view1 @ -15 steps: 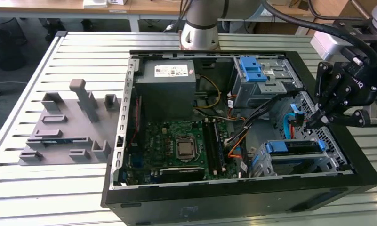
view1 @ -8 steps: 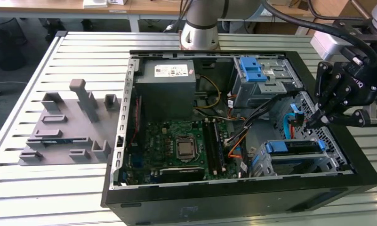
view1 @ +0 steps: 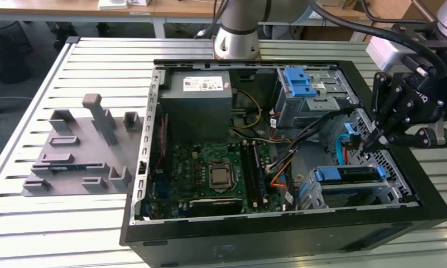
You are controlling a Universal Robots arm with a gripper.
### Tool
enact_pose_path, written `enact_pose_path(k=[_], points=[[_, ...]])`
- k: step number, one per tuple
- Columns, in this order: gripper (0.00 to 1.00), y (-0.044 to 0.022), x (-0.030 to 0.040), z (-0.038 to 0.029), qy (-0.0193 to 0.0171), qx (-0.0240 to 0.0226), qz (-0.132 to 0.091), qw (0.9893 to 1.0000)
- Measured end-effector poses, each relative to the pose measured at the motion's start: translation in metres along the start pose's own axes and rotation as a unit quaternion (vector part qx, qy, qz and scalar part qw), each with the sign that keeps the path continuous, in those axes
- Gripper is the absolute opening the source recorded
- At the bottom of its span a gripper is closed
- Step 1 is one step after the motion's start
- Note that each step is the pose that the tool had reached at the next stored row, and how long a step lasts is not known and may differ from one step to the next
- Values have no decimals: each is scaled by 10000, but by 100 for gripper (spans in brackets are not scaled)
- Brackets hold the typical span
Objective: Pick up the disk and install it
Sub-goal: 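Insert the first disk wire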
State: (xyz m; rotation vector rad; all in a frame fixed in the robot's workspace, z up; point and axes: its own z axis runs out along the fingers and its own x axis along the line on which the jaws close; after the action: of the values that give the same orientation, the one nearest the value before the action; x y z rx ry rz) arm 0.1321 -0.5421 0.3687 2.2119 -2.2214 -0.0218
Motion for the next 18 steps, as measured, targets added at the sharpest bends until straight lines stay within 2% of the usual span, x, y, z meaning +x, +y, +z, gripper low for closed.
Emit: enact_pose_path(k=[2,3,8,9,18], points=[[11,0,-26,6,0,0,0,10000],[17,0,-33,11,2,0,0,10000],[19,-1,-49,48,27,0,0,10000],[25,-1,-51,53,32,0,0,10000],[25,-2,-57,111,65,0,1,10000]])
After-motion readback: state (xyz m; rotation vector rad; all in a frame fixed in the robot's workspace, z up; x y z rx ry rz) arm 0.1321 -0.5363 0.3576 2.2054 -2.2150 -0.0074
